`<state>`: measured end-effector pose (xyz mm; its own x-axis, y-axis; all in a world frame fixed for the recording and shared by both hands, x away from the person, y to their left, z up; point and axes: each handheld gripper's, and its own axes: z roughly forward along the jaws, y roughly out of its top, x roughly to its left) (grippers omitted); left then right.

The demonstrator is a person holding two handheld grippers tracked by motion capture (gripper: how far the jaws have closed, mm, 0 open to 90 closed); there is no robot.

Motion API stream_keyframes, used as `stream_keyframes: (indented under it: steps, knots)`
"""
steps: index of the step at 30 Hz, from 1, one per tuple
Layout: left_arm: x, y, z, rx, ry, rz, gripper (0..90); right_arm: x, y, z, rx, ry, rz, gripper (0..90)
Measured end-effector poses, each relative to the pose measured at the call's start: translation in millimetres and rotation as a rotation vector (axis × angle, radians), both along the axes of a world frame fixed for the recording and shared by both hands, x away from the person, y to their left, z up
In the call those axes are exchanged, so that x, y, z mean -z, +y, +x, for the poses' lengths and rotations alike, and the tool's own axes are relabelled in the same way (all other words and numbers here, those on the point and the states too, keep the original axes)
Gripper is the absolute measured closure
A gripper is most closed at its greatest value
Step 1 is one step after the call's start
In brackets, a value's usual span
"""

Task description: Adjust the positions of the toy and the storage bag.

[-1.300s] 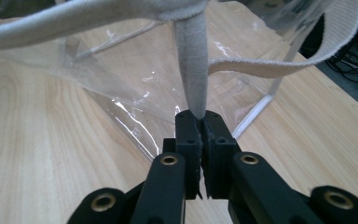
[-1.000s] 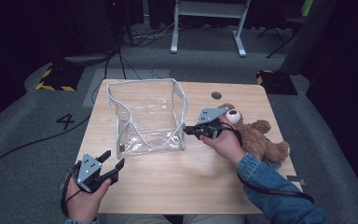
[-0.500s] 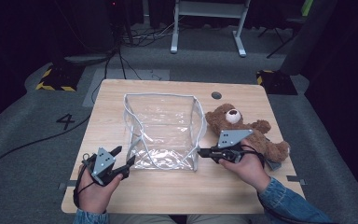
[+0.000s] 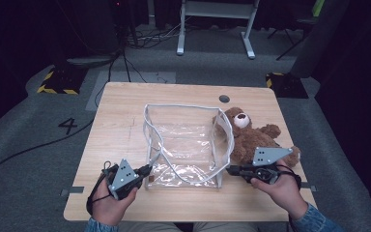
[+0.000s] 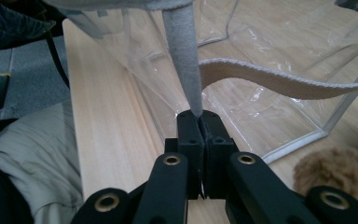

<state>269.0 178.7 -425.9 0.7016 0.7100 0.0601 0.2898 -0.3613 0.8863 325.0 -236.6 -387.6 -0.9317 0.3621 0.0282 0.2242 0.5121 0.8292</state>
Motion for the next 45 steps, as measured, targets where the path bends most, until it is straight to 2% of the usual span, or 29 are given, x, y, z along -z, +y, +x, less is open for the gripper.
stream_keyframes:
  steps: [3, 6, 10, 20, 21, 25, 28, 34, 37, 38, 43, 45]
  knots:
    - [1.0, 2.1, -7.3, 0.001, 0.014, -0.022, 87.3, 0.0, -5.0, -9.4, 0.0, 0.014, 0.02, 88.1]
    - [3.1, 3.0, -14.7, -0.007, 0.027, -0.008, 87.4, 1.4, -7.2, -18.6, -0.004, 0.021, 0.015, 88.2]
    - [3.4, 4.0, -21.4, -0.011, 0.031, -0.02, 87.4, 4.1, -10.8, -26.1, -0.006, 0.038, 0.024, 88.3]
    - [4.1, 2.6, -20.7, 0.003, 0.036, -0.026, 87.4, 2.0, -10.4, -22.9, -0.022, 0.04, 0.022, 86.3]
    - [4.6, 2.1, -20.6, 0.004, 0.037, -0.028, 87.4, 1.4, -11.0, -23.0, -0.012, 0.047, 0.026, 83.8]
    - [5.5, 0.2, -20.7, 0.011, 0.042, -0.033, 87.4, -7.4, -19.2, -24.3, 0.004, 0.026, 0.028, 67.3]
    - [5.9, -1.3, -20.4, 0.018, 0.037, -0.033, 87.3, -16.1, -27.3, -23.4, 0.021, 0.002, 0.029, 62.1]
    - [6.1, -1.8, -19.9, 0.021, 0.038, -0.035, 87.3, -28.6, -43.8, -2.5, 0.116, -0.011, 0.014, 56.6]
    - [6.0, -2.4, -19.7, 0.022, 0.036, -0.029, 87.3, -31.1, -49.7, 17.2, 0.184, -0.028, -0.014, 55.6]
    - [6.4, -2.4, -19.6, 0.022, 0.036, -0.034, 87.3, -31.3, -52.2, 29.2, 0.217, -0.026, -0.031, 54.9]
    - [7.5, -1.2, -19.4, 0.024, 0.037, -0.045, 87.2, -26.3, -59.7, 64.4, 0.301, -0.004, -0.072, 54.0]
    - [7.5, -1.0, -19.7, 0.024, 0.039, -0.046, 87.2, -19.8, -63.5, 80.6, 0.339, 0.016, -0.091, 52.7]
